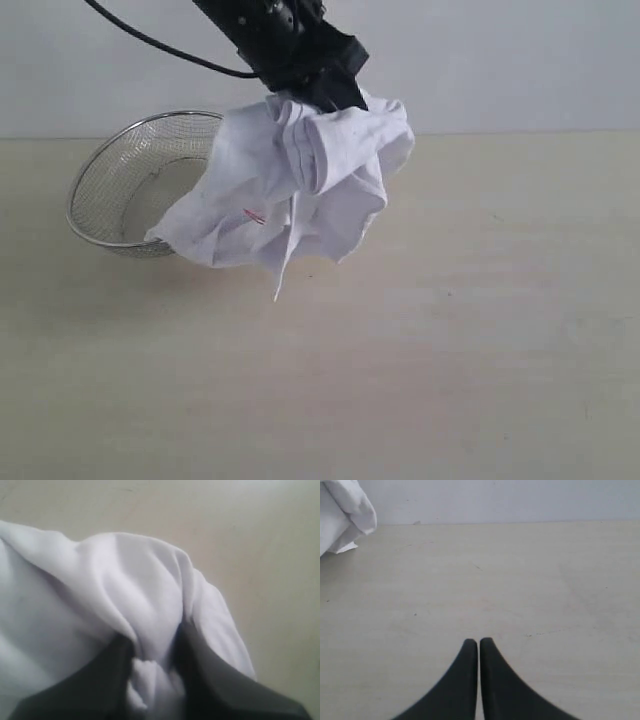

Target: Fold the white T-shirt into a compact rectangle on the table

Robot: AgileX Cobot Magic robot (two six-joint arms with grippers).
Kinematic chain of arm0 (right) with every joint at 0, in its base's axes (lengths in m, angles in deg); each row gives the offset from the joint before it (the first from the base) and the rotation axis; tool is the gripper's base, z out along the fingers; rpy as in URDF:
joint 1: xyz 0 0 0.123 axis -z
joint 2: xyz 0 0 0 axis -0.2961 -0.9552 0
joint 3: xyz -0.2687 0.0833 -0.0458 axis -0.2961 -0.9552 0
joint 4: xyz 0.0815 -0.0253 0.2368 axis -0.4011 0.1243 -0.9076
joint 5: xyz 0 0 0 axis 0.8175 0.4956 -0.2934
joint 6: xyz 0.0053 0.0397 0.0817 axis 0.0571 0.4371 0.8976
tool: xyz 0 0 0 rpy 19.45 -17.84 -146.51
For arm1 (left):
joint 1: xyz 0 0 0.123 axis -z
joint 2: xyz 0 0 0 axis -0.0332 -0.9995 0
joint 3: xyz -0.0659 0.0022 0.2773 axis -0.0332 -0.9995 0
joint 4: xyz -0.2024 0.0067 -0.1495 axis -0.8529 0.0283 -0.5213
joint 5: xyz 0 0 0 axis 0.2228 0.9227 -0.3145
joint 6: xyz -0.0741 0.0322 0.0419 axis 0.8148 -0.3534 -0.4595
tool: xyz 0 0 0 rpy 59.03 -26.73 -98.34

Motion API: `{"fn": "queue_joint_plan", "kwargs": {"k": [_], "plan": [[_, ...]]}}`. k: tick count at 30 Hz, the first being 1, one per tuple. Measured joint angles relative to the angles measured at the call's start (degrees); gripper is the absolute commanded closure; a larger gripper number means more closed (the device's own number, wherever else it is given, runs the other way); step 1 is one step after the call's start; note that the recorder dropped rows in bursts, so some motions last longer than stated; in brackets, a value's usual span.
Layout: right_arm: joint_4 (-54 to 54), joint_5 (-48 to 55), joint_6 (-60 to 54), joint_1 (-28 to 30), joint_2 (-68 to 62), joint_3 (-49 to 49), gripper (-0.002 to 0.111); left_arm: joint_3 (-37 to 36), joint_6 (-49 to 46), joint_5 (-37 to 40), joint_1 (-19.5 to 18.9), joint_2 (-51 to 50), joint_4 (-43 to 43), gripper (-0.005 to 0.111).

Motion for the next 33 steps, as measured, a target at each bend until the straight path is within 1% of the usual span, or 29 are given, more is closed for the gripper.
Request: {"fn": "queue_joint_plan", "kwargs": {"k": [2,4,6,7,9,10,12,13,14,21,24,28,33], "plan": [[0.0,0.0,0.0,0.0,0.0,0.0,0.109,0.0,0.0,-0.4,0.0,-0.9,0.1,0.100],[0.0,0.0,0.0,0.0,0.0,0.0,0.109,0.0,-0.1,-0.7,0.0,-1.4,0.1,0.090],[0.0,0.0,0.0,0.0,0.0,0.0,0.109,0.0,-0.1,-0.7,0.0,-1.9,0.1,0.076],[0.0,0.0,0.0,0.0,0.0,0.0,0.109,0.0,-0.1,-0.7,0.0,-2.1,0.1,0.064],[0.0,0.0,0.0,0.0,0.0,0.0,0.109,0.0,-0.2,-0.7,0.0,-2.3,0.1,0.045],[0.0,0.0,0.0,0.0,0.0,0.0,0.109,0.0,-0.2,-0.8,0.0,-2.4,0.1,0.031],[0.0,0.0,0.0,0.0,0.0,0.0,0.109,0.0,-0.2,-1.1,0.0,-2.4,0.5,0.018],[0.0,0.0,0.0,0.0,0.0,0.0,0.109,0.0,-0.2,-1.4,0.0,-2.4,0.5,0.014],[0.0,0.0,0.0,0.0,0.0,0.0,0.109,0.0,-0.2,-1.8,0.0,-2.4,0.5,0.013],[0.0,0.0,-0.8,0.0,0.0,0.0,0.109,0.0,0.4,-2.6,0.0,-2.4,0.5,0.013],[1.4,-1.0,-3.1,0.0,0.0,0.0,0.109,0.0,0.6,-2.6,0.0,-2.4,0.5,0.013],[4.0,-8.6,-10.2,0.0,0.0,0.0,0.109,0.0,0.6,-2.6,0.0,-2.4,0.5,0.013],[4.5,-22.1,-11.5,0.0,0.0,0.0,0.109,0.0,-2.2,-1.8,-0.1,-2.4,0.6,0.013]]}}
